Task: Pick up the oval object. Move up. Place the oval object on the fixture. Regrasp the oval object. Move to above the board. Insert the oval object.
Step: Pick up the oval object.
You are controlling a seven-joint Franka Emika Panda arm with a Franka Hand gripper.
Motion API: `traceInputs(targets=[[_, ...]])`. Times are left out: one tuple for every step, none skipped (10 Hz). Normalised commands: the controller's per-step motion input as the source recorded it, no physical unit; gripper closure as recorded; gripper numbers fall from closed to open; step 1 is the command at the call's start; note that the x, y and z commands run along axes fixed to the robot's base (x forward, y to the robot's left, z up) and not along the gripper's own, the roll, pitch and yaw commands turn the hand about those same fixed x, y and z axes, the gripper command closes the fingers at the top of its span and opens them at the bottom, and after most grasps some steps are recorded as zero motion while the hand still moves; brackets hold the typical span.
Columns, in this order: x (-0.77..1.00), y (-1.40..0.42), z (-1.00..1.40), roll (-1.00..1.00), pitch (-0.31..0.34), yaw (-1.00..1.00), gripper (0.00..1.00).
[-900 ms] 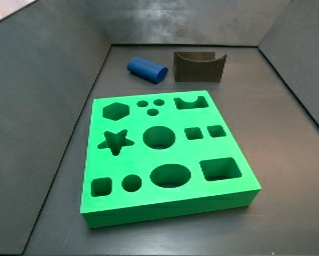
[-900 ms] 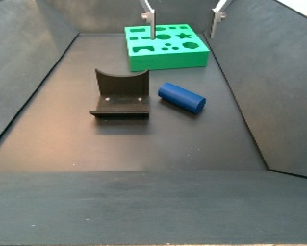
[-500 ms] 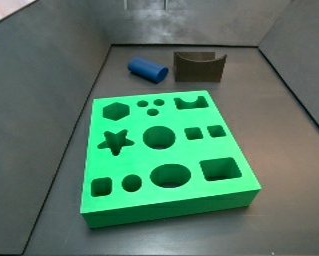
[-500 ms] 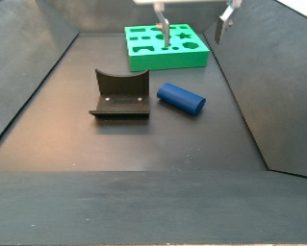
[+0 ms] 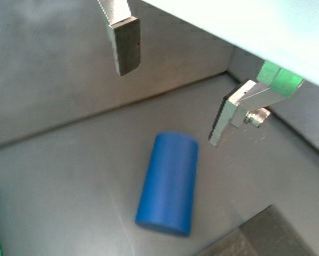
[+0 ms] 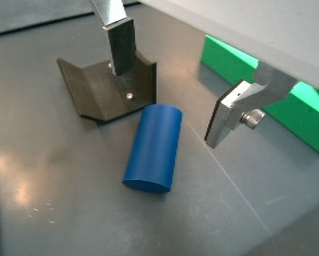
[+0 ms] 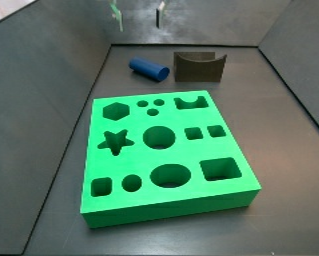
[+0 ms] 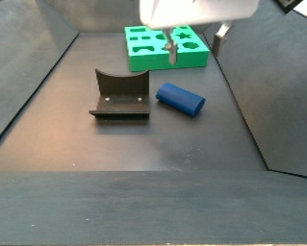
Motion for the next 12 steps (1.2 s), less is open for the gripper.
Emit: traceInputs(targets=[[0.31,-0.24,-0.63,0.25,0.093,0.50,0.00],[0.31,-0.23,-0.66,0.24,0.086,0.51,0.00],[0.27,-0.17,-0.71,0.21,0.067,0.55,0.00],[0.03,-0.07,-0.67,0.21,0.014,0.58,0.00],[0.00,0.00,-0.61,0.18,0.000,0.61,0.00],[0.03,0.00,-0.55,0.13,0.000,0.59,0.00],[0.07,0.00,-0.57,0.09,0.000,0.54,0.00],[0.16,0.00,-0.57,0.07,0.000,0.48,0.00],[0.16,0.00,-0.56,0.03,0.000,0.42,0.00],[0.18,0.00,-0.60,0.01,0.000,0.40,0.00],[0.07,0.00,-0.69,0.01,-0.019,0.40,0.00],[0.04,0.00,-0.71,0.00,-0.041,0.40,0.00]])
